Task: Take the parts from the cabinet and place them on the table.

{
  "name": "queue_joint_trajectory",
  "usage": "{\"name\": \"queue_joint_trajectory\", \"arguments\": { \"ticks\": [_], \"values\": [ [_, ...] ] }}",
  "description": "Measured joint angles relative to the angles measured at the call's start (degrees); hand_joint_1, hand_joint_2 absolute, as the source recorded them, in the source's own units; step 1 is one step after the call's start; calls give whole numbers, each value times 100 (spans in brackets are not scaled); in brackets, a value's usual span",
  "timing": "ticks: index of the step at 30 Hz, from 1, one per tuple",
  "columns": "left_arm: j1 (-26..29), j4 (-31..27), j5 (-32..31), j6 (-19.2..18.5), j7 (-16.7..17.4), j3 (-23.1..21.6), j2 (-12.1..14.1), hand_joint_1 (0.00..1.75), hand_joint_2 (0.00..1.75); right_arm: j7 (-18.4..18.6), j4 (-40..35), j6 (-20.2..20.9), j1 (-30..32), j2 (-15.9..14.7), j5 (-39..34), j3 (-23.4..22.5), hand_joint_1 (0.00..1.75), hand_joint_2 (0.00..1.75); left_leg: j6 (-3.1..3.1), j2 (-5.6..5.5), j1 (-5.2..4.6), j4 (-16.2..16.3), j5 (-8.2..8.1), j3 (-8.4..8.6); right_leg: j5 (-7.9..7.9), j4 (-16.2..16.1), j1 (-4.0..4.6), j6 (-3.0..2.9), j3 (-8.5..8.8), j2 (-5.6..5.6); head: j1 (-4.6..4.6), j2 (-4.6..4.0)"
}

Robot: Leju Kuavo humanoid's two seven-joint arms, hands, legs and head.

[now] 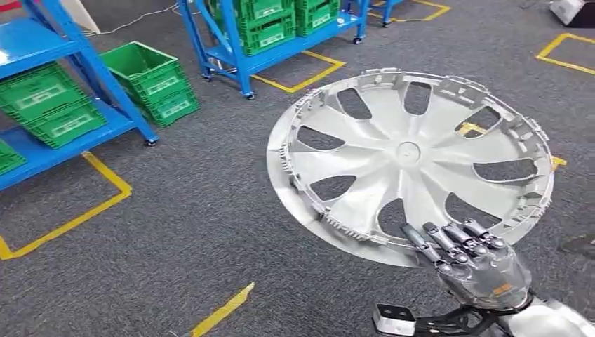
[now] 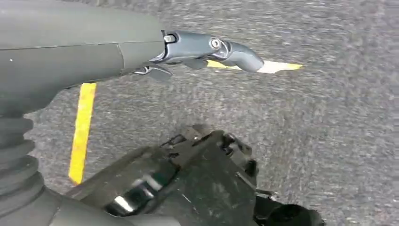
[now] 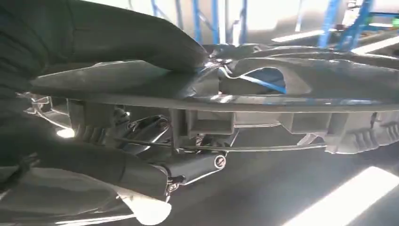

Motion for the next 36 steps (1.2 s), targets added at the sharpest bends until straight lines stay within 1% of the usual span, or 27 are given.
{"name": "queue_joint_trajectory", "arguments": {
  "ticks": [2,3,4,5,6,7,8,9,12,13,14,15,16,18,19,20,22,23,24,28,29,30,31,33,34,35,36],
  "values": [
    [28,9,0,0,0,0,2,0,175,30,-7,0,-1,-4,0,0,175,175,-4,-197,2,978,-466,-422,7,2,7,-27,-5,150,-2,0],
    [44,9,-4,2,0,0,2,0,175,41,-7,0,0,-6,0,0,175,175,0,-215,1,1319,-552,-580,11,5,14,-33,-5,234,-4,0],
    [65,9,-15,2,0,-2,0,0,175,53,-7,0,0,-4,2,0,175,175,11,-221,1,1410,-510,-636,13,7,18,-35,-3,325,0,0],
    [74,9,-24,4,0,0,-4,0,175,59,-7,0,7,-6,7,0,175,175,33,-232,1,1220,-306,-573,14,13,19,-35,1,424,-4,0],
    [72,9,-33,15,0,2,-7,0,175,70,-9,0,12,-11,20,0,175,175,60,-271,1,835,-33,-417,14,23,20,-35,7,511,0,0],
    [68,9,-35,24,0,11,-4,0,175,81,-15,0,13,-13,35,0,175,175,94,-381,2,266,287,-180,13,31,19,-33,18,601,-4,0],
    [73,9,-37,31,0,17,7,0,175,85,-26,0,21,-13,59,0,175,175,133,-706,14,-156,473,-29,14,32,0,-29,0,660,0,0],
    [83,9,-37,35,0,20,11,0,175,92,-31,0,7,-13,87,0,175,175,159,-901,43,-250,439,-11,24,66,24,7,-30,737,11,0],
    [87,9,-39,33,20,26,13,0,175,116,-72,0,40,-24,107,-4,175,175,158,-702,-3,-335,381,18,99,41,-51,128,-154,959,-15,0],
    [83,9,-39,31,17,33,0,0,175,116,-76,0,40,-46,107,-4,175,175,190,-597,38,-409,425,32,113,31,-28,175,-201,1055,-22,0],
    [65,9,-42,31,17,39,2,0,175,118,-81,-2,67,-59,109,-4,175,175,211,-490,47,-442,448,55,28,124,-18,173,-260,757,-4,0],
    [70,9,-44,28,15,55,0,0,175,116,-90,-2,40,-77,109,-4,175,175,242,-434,45,-446,452,48,-162,396,3,190,-386,424,37,0],
    [86,9,-44,22,15,70,-4,0,175,122,-92,-2,21,-81,111,-4,175,175,245,-349,33,-443,449,45,-379,819,4,218,-578,243,42,0],
    [107,9,-42,9,15,79,-7,0,175,140,-94,-2,36,-81,111,-4,175,175,254,-157,8,-440,443,38,-755,1735,-14,253,-995,138,35,0],
    [118,9,-42,9,15,81,-7,0,175,157,-94,-2,39,-81,111,-7,175,175,252,-72,2,-440,441,38,-770,1891,-14,259,-1057,131,39,0],
    [121,9,-42,2,15,85,-7,0,175,162,-94,-2,42,-81,111,-7,175,175,250,12,-3,-440,439,39,-661,1781,-14,260,-984,122,33,0],
    [109,9,-39,-15,15,114,-9,0,175,164,-96,-2,45,-85,116,-7,175,175,234,166,-10,-439,425,55,-174,746,-9,233,-381,19,33,0],
    [101,9,-37,-22,13,122,-11,0,175,166,-103,-2,43,-87,116,-11,175,175,216,214,-17,-438,413,75,-17,232,6,216,-65,-187,35,0],
    [104,9,-35,-26,9,129,-2,0,175,168,-103,-2,36,-90,116,-15,175,175,191,265,-56,-435,398,87,-151,22,78,165,36,-477,37,0],
    [108,9,-33,-44,-18,136,-13,0,175,179,-118,-2,53,-94,116,-24,175,175,93,506,-71,-430,391,113,-43,14,62,40,14,-163,26,0],
    [101,9,-33,-46,-20,140,-13,0,175,177,-125,-2,66,-94,116,-24,175,175,35,314,-40,-383,310,97,-3,-22,24,-19,28,-104,20,0],
    [108,9,-33,-48,-24,142,-13,0,175,177,-129,-2,57,-94,116,-26,175,175,23,20,-13,-202,159,34,9,-22,21,-43,19,-44,13,0],
    [115,9,-31,-50,-26,142,-13,0,175,181,-129,-2,53,-94,116,-26,175,175,14,-134,-6,168,-71,-115,14,-22,21,-55,14,21,4,0],
    [146,9,-22,-50,-26,142,-11,0,175,184,-129,-2,55,-94,116,-26,175,175,-2,-221,-5,1176,-502,-556,22,-20,35,-76,4,184,0,0],
    [156,9,-22,-52,-26,142,-11,0,175,181,-129,-2,58,-94,116,-26,175,175,0,-221,-3,1392,-537,-660,26,-18,41,-81,3,254,-2,0],
    [165,9,-20,-68,-26,142,-15,0,175,181,-129,-2,64,-94,116,-26,175,175,13,-224,-4,1369,-422,-659,28,-15,47,-82,5,355,4,0],
    [163,9,-17,-68,-26,142,-15,0,175,179,-129,-2,71,-94,116,-26,175,175,27,-235,-4,1092,-197,-549,30,-6,49,-81,6,443,-2,0]
  ]
}}
